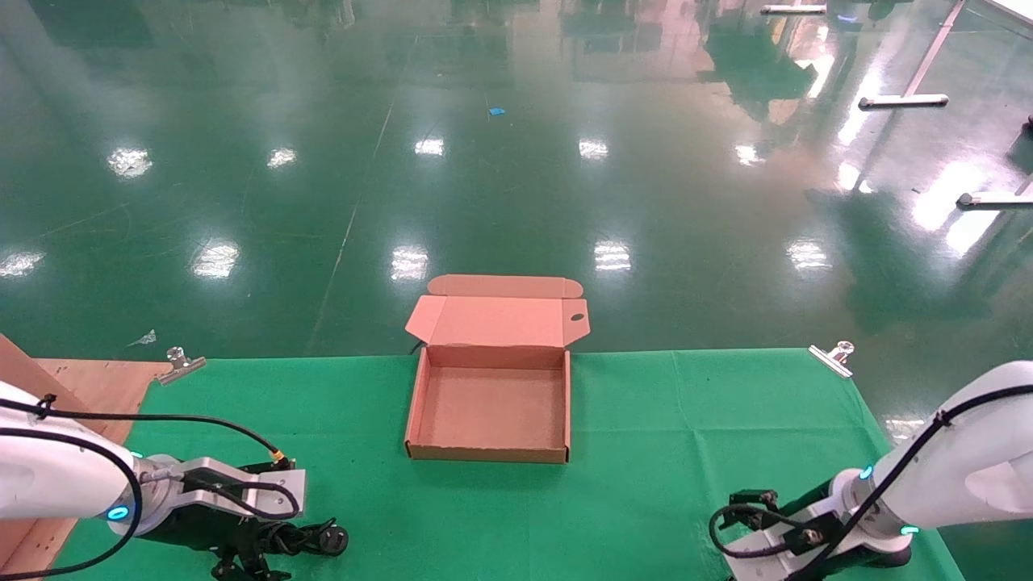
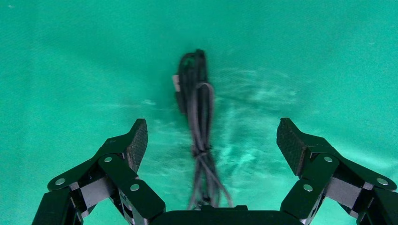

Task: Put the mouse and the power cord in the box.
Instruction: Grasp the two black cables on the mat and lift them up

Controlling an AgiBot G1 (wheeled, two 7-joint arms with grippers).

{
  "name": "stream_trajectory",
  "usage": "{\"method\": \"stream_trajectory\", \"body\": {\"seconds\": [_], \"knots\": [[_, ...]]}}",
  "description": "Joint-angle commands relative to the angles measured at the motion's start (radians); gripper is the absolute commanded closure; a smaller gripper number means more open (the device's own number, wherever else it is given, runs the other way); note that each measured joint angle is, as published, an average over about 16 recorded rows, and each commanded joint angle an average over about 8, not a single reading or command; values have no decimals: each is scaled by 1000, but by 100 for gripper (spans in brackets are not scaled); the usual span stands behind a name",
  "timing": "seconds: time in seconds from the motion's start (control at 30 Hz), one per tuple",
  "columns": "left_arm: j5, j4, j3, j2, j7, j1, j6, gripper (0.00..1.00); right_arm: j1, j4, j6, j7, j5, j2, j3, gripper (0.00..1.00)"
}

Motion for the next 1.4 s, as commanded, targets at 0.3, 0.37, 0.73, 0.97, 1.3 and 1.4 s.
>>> {"method": "stream_trajectory", "body": {"seconds": [0.3,0.37,0.73,0.97,1.3,1.4], "knots": [[-11,16,-8,-3,4,4,-7,100,3,-41,10,-34,7,-8,5,100],[-12,17,-9,-1,4,5,-8,100,4,-46,11,-38,8,-9,6,100],[-12,23,-9,10,4,16,-13,100,12,-70,10,-58,12,-11,8,100],[-14,25,-10,7,5,15,-8,100,15,-78,4,-64,11,-19,7,100],[-23,26,-16,2,12,21,8,100,17,-89,-17,-69,12,-21,8,100],[-24,25,-17,0,14,19,16,100,22,-91,-24,-69,13,-16,9,100]]}}
